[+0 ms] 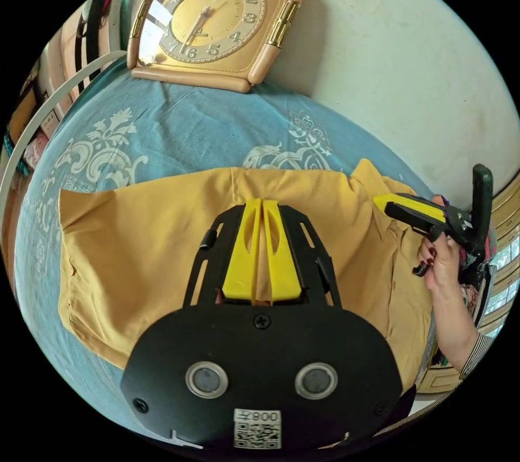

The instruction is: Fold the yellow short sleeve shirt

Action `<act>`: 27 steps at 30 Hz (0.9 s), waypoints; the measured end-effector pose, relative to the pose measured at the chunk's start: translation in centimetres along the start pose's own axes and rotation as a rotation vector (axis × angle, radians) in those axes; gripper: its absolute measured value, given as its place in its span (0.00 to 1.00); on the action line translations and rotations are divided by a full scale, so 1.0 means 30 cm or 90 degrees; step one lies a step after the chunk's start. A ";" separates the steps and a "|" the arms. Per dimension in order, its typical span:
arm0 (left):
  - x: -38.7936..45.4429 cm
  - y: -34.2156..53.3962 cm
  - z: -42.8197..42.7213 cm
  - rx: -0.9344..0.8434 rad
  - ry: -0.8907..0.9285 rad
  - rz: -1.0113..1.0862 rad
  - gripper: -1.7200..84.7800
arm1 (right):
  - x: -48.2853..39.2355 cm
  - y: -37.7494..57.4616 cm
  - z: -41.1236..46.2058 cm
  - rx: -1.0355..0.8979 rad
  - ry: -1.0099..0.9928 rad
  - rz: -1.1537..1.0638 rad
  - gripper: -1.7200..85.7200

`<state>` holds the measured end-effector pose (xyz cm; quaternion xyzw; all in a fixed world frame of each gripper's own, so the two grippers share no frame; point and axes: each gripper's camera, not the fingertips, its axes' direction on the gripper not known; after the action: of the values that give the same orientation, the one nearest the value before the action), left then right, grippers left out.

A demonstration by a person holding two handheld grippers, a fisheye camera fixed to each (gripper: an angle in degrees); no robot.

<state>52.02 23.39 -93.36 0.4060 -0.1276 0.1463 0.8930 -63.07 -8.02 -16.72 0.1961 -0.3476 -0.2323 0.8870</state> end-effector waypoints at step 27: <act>0.121 0.372 0.068 -0.095 0.204 0.281 0.02 | 0.208 0.262 0.014 -0.012 0.008 0.104 0.02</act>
<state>51.10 29.41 -83.13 0.2731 -0.0808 0.3894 0.8759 -57.14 -5.12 -9.14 0.1599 -0.3546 -0.1613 0.9070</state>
